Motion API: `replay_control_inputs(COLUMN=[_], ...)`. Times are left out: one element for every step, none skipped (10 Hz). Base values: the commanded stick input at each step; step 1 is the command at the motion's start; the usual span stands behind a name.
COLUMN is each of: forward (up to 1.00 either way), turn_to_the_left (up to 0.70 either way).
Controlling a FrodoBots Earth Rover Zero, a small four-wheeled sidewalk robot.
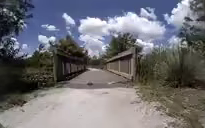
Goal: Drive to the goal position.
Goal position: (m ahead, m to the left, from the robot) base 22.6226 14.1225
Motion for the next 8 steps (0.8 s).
replay_control_inputs(forward=[0.69,0.69,0.69,0.69,0.69,0.69,0.69,0.69], turn_to_the_left=[0.00,0.00,0.00,0.00,0.00,0.00,0.00,0.00])
